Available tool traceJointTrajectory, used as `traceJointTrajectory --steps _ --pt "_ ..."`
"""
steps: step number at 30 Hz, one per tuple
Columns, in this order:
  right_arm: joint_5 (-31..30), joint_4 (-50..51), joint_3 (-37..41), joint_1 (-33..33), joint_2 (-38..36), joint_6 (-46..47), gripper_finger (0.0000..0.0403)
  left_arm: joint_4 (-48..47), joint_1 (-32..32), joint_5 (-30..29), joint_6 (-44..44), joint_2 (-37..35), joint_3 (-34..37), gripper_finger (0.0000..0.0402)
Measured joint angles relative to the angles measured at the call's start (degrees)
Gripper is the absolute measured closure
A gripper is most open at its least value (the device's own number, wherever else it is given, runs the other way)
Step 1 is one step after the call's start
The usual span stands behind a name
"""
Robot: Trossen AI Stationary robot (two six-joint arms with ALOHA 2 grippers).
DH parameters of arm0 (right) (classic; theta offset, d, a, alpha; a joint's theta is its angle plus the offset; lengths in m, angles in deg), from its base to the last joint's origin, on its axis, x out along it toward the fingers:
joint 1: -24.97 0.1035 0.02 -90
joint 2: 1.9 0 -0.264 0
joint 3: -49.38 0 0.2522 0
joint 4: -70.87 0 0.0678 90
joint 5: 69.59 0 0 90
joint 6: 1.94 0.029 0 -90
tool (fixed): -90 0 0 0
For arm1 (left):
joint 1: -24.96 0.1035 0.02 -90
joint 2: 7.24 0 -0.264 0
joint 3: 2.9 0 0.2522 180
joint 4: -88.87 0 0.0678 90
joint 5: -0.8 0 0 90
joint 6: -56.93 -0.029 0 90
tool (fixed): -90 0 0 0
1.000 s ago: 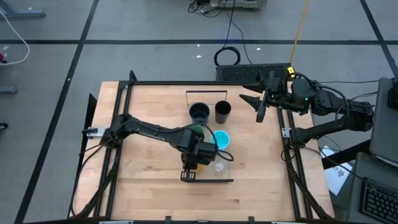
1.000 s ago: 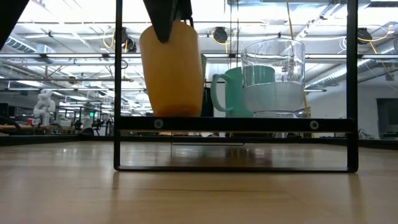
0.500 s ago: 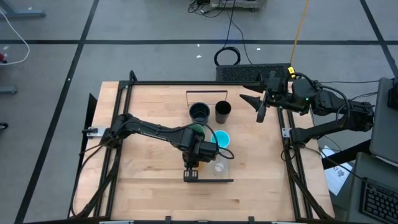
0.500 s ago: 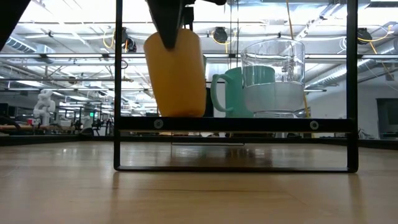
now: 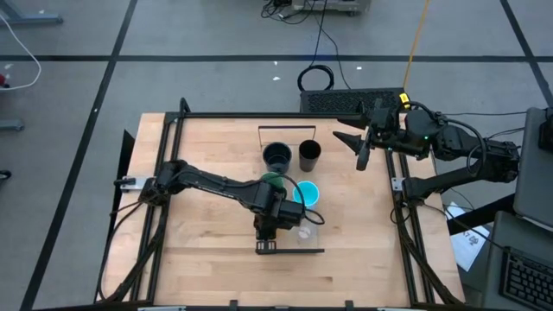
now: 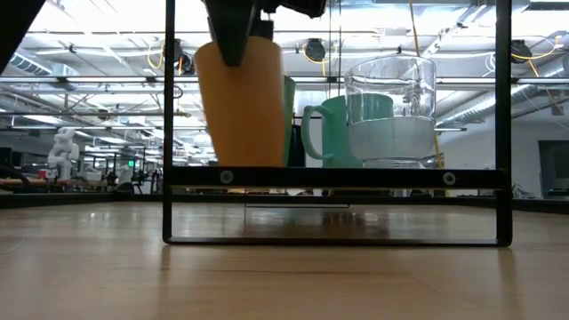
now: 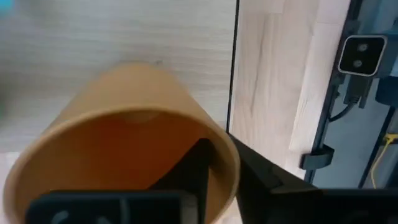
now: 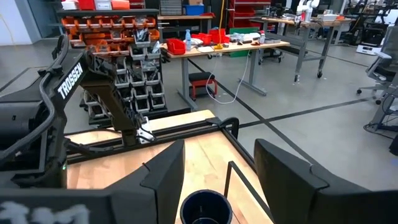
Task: Stack small to large cups/mugs on shelf
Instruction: Put the yellow cup on the shelf
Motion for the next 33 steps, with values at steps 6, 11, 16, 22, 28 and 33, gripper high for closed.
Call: traceJointTrajectory --steps 6,11,16,22,28,33 --pt "0.0 0.0 0.0 0.0 0.0 -0.03 0.0218 -0.12 0.11 0.07 2.91 0.12 0.16 0.0293" --pt "0.0 0.0 0.0 0.0 0.0 -0.3 0.0218 0.09 0.13 0.7 3.6 0.05 0.11 0.0263" --pt "0.01 0.34 0.0 0.0 0.0 -0.45 0.0218 4.02 0.13 2.53 4.36 -0.03 0.05 0.0253" --pt "0.02 1.42 0.0 0.0 0.0 -0.11 0.0218 5.03 0.11 3.14 4.07 -0.14 -0.04 0.0252" --pt "0.0 1.47 0.0 0.0 0.0 0.34 0.0218 6.4 0.24 1.44 3.87 -0.21 -0.06 0.0252" --pt "0.02 1.51 0.0 0.0 0.0 0.73 0.0218 6.93 0.71 1.17 3.27 -0.23 -0.06 0.0252"
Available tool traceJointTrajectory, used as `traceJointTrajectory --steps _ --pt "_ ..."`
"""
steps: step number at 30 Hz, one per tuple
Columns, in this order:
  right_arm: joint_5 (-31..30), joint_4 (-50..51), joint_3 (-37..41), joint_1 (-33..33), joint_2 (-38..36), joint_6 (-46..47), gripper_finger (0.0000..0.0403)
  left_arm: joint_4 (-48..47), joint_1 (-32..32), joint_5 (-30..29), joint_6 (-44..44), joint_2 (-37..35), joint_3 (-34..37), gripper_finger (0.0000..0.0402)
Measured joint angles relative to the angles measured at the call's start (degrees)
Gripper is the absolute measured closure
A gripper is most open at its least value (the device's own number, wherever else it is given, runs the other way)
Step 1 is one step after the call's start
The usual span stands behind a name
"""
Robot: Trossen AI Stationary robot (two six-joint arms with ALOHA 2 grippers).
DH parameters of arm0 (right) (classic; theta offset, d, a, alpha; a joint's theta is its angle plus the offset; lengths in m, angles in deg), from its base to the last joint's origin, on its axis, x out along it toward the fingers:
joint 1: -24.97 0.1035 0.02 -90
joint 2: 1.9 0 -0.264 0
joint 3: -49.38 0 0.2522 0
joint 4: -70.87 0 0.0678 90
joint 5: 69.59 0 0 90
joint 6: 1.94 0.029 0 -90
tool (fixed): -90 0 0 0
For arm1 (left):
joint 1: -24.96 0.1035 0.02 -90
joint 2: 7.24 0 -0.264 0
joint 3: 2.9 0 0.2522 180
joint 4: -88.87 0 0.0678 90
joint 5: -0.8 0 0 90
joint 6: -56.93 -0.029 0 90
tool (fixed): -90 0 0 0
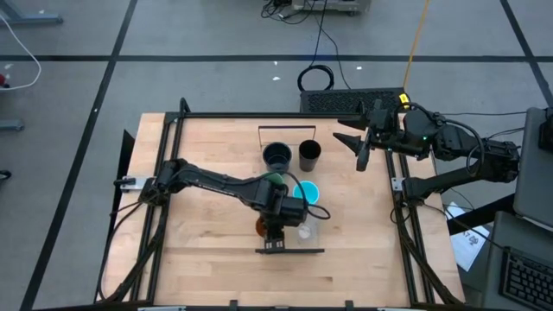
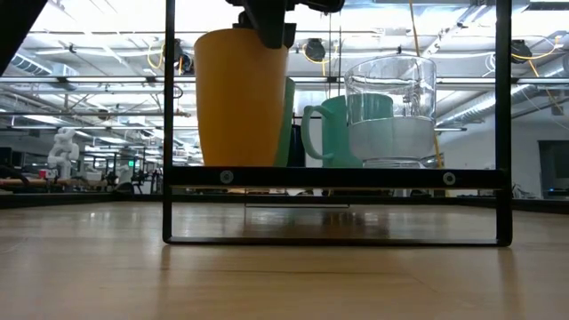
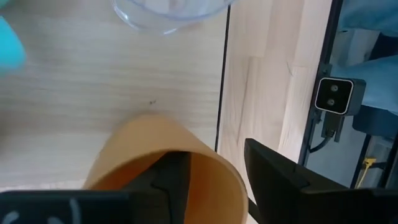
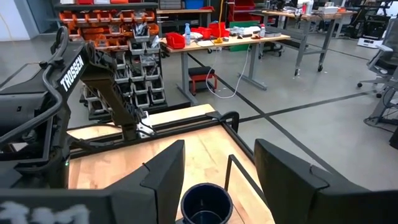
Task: Stack small to large cups/mugs on shelf
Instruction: Put the yellow cup on the shelf
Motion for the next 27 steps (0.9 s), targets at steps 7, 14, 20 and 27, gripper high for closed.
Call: traceJointTrajectory --steps 7,14,20,27 --pt "0.0 0.61 0.0 0.0 0.0 0.81 0.0218 1.5 0.63 -0.44 -0.34 -0.02 -0.02 0.0252" --pt "0.02 1.95 0.0 0.0 0.0 1.4 0.0218 2.28 1.41 0.13 -0.17 -0.06 -0.07 0.0252" --pt "0.02 1.95 0.0 0.0 0.0 1.33 0.0218 2.11 1.26 0.5 0.22 -0.26 -0.09 0.0252" --pt "0.02 1.95 0.0 0.0 0.0 0.44 0.0218 1.53 1.3 0.52 0.79 -1.05 -0.11 0.0252"
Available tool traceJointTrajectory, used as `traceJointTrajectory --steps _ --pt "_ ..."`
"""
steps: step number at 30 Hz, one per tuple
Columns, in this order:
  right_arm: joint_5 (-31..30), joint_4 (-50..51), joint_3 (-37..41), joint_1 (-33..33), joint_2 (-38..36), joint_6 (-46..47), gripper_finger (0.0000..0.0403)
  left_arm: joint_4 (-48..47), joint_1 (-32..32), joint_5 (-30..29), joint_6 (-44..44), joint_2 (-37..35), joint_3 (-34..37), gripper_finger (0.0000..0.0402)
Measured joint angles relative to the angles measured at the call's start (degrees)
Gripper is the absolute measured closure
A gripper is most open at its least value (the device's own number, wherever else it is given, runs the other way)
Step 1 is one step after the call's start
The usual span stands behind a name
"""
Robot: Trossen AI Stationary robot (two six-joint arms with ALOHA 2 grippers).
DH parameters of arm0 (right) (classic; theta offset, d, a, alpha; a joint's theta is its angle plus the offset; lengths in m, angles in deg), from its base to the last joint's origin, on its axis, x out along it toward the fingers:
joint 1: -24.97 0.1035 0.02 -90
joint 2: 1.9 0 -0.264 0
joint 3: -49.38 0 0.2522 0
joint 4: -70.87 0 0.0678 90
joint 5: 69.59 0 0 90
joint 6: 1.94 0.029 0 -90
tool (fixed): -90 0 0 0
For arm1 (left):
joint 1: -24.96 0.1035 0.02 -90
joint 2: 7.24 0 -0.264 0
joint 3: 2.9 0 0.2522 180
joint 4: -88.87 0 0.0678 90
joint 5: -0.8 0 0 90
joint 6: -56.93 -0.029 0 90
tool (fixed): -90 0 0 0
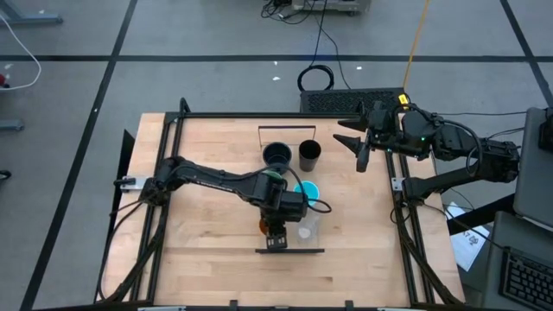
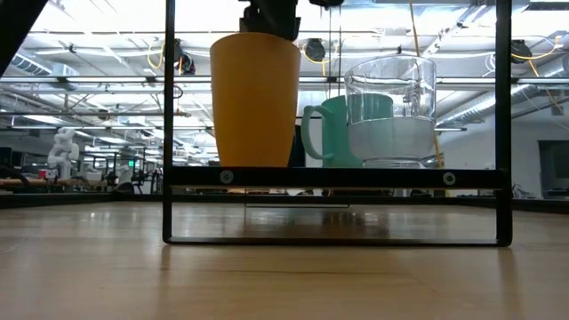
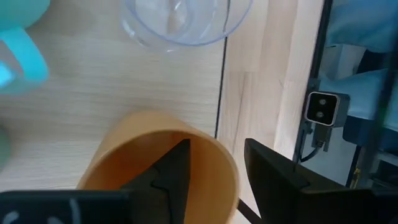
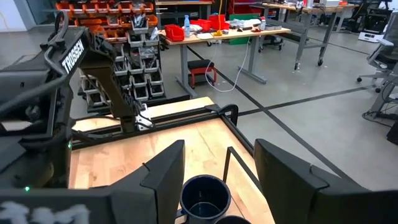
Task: Stack small to large cups/mugs on shelf
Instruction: Put the yellow cup on the shelf, then return to Home Position
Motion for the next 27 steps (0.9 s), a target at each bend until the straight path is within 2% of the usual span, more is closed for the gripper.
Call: traceJointTrajectory --steps 9,15,19,27 --pt "0.0 0.07 0.0 -0.01 -0.04 -0.11 0.0218 -2.53 0.33 -2.22 1.95 -4.91 0.0 0.0252" --pt "0.0 0.89 -0.02 -0.02 -0.36 -0.22 0.0218 -2.38 0.49 -8.15 3.96 -11.21 0.02 0.0252" --pt "0.0 3.21 -0.02 -0.02 -1.52 -0.24 0.0218 -0.93 1.06 -15.02 6.45 -17.84 0.02 0.0252" --pt "0.22 5.61 -0.02 -0.02 -4.94 -0.13 0.0218 8.18 0.53 -30.36 8.2 -31.46 0.0 0.0252"
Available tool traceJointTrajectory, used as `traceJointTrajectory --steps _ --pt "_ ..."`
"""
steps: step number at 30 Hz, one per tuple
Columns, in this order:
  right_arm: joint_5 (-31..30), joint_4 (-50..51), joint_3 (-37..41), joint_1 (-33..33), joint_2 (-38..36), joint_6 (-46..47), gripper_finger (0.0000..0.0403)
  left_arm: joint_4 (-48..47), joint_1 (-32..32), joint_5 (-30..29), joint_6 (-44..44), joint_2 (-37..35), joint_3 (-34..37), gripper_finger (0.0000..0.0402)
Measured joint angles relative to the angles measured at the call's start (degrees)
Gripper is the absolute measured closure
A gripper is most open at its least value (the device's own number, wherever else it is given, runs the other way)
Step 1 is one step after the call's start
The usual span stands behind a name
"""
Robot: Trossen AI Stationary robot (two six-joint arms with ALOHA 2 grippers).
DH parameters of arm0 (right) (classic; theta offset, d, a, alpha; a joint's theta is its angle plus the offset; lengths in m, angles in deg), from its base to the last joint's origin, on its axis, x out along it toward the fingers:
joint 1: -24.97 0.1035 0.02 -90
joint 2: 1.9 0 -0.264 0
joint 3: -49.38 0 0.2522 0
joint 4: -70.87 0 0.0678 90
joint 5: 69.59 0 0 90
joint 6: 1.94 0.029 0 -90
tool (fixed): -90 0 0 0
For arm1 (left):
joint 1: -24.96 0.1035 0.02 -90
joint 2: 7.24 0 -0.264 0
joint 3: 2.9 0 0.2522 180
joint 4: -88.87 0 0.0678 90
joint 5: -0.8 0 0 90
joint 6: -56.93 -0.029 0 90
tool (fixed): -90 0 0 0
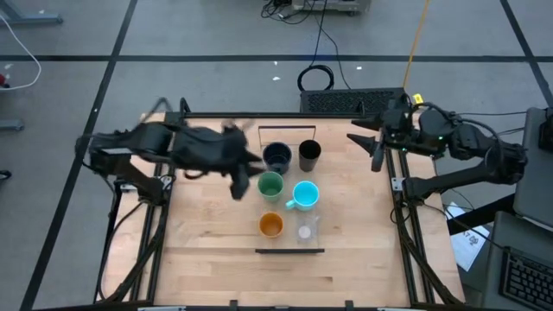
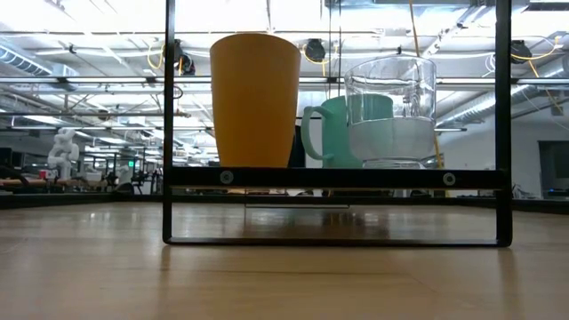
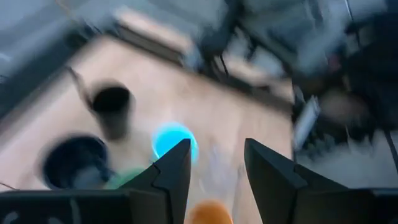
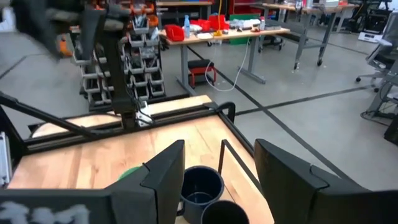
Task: Stack small to large cups/mugs on shelf
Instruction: Return to Home Position
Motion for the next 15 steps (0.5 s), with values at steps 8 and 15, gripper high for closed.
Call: traceJointTrajectory --steps 8,15 --pt "1.8 3.78 0.0 0.02 -3.76 1.03 0.0218 -4.74 -2.46 -13.64 -1.48 -7.68 0.0 0.0252" --pt "7.33 9.98 0.0 0.0 -7.67 10.85 0.0218 -6.72 -4.79 -13.28 -3.54 -12.45 0.02 0.0252"
